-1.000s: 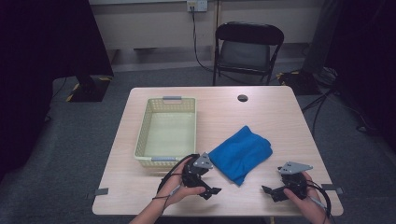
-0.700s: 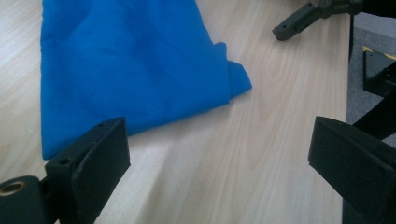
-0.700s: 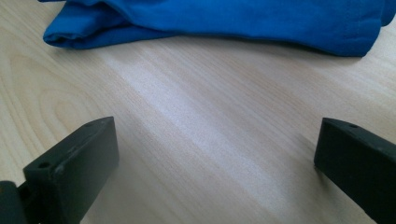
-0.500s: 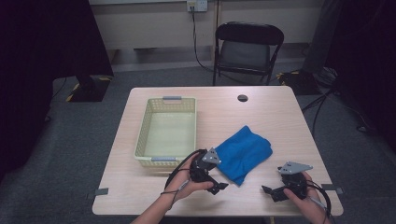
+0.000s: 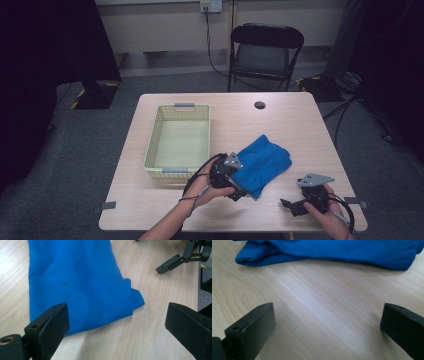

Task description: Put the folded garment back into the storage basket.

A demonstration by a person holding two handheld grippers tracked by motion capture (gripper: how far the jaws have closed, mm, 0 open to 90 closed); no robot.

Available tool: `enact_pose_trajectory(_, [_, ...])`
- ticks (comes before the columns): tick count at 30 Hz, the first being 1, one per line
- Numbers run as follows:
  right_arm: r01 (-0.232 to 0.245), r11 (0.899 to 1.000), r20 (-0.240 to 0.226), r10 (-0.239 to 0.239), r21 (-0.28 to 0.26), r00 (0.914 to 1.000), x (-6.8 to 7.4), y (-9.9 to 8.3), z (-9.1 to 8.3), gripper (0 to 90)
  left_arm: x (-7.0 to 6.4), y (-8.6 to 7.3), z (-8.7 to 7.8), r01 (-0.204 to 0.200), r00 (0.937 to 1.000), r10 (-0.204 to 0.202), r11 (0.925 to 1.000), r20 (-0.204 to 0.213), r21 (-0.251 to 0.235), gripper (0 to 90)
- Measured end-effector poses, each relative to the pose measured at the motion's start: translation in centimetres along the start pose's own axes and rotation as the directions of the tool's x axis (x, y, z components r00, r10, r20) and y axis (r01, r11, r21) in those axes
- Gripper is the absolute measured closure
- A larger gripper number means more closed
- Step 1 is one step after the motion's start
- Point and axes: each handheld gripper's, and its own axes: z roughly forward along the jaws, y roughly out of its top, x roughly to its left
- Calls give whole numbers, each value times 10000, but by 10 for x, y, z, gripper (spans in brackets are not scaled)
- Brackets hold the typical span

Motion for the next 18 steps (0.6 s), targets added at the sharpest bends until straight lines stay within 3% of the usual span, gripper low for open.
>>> enact_pose_trajectory(18, [1,10000,1,-1,0,10000,0,0,0,0,10,18,12,44,9996,-39,9999,-286,167,50])
